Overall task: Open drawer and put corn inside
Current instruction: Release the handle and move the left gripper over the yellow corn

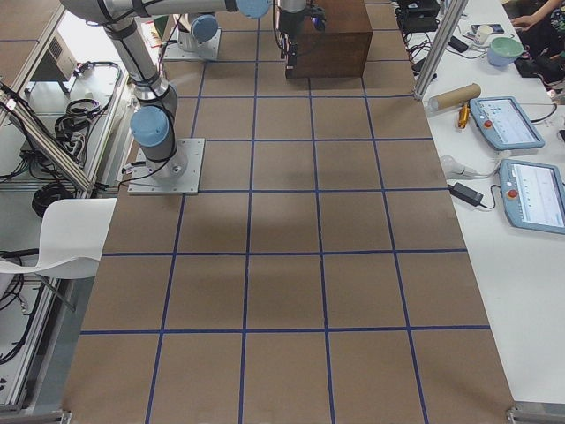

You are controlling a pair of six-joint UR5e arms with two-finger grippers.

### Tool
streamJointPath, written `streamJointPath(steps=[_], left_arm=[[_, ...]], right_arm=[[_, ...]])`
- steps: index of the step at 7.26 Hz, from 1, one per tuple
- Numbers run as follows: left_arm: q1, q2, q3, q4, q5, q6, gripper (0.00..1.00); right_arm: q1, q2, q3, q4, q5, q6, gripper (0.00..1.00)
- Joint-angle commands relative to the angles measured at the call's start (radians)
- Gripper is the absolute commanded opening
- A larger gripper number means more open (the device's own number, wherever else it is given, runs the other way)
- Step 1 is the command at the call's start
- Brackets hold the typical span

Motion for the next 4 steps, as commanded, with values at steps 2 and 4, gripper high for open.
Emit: streamJointPath(steps=[2,4], left_arm=[[0.092,-0.062,-0.056,0.155,0.017,0.1,1.0],[0.097,-0.107,-0.086,0.24,0.089,0.103,1.0]], right_arm=[[0.0,0.0,0.0,0.0,0.0,0.0,1.0],[0.0,0.0,0.0,0.0,0.0,0.0,1.0]])
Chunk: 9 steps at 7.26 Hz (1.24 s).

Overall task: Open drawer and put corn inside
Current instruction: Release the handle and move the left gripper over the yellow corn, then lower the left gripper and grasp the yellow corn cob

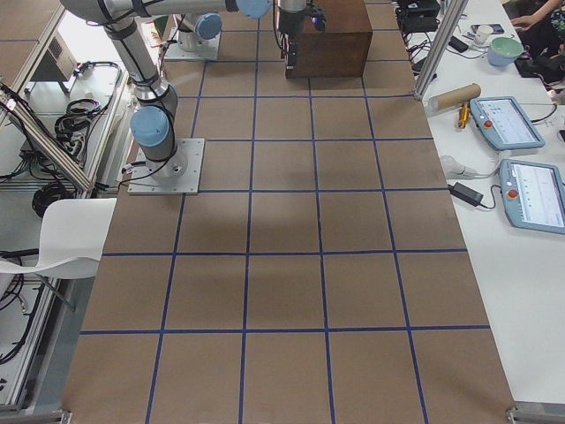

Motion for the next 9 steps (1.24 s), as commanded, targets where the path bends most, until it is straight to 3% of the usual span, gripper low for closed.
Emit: streamJointPath(steps=[1,3,9], left_arm=[[0.005,-0.053,-0.022,0.062,0.031,0.009,1.0],[0.007,-0.105,-0.024,0.12,0.036,0.097,1.0],[0.007,-0.224,-0.047,0.196,0.042,0.121,1.0]], right_arm=[[0.0,0.0,0.0,-0.001,0.0,-0.001,1.0],[0.0,0.0,0.0,-0.001,0.0,-0.001,1.0],[0.0,0.0,0.0,-0.001,0.0,-0.001,1.0]])
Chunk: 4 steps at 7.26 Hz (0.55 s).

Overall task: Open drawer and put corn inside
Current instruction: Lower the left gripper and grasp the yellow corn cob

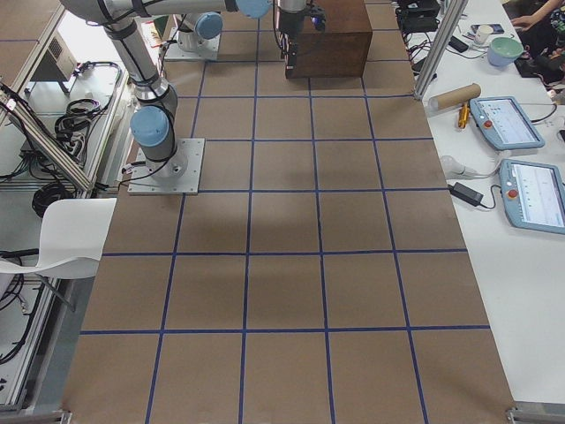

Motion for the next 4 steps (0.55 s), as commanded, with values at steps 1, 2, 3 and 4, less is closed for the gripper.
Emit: streamJointPath(steps=[1,2,3,4], left_arm=[[0.0,-0.019,-0.004,0.009,0.02,0.013,1.0],[0.002,-0.019,-0.004,0.009,0.019,0.016,0.96],[0.009,-0.019,-0.002,0.013,0.021,0.051,0.73],[0.011,-0.019,-0.002,0.018,0.022,0.056,0.38]], right_arm=[[0.0,0.0,0.0,-0.001,0.0,-0.001,1.0],[0.0,0.0,0.0,0.0,0.0,-0.001,1.0],[0.0,0.0,0.0,-0.001,0.0,-0.001,1.0],[0.0,0.0,0.0,-0.001,0.0,-0.001,1.0]])
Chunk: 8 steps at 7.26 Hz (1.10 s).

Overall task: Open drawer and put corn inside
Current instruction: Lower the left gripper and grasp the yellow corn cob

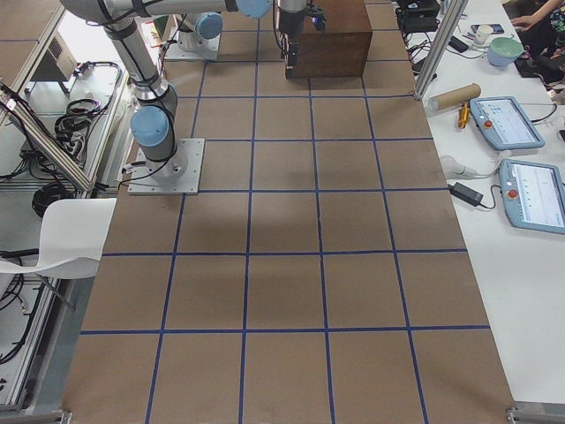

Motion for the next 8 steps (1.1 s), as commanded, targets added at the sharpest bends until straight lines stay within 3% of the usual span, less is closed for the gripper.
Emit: streamJointPath(steps=[1,8], left_arm=[[0.004,-0.001,0.001,0.005,0.002,0.015,0.25],[0.004,0.016,-0.002,0.005,0.001,0.015,0.22]], right_arm=[[0.0,0.001,0.0,0.001,0.0,0.0,1.0],[0.0,0.0,0.0,0.0,0.0,0.0,1.0]])
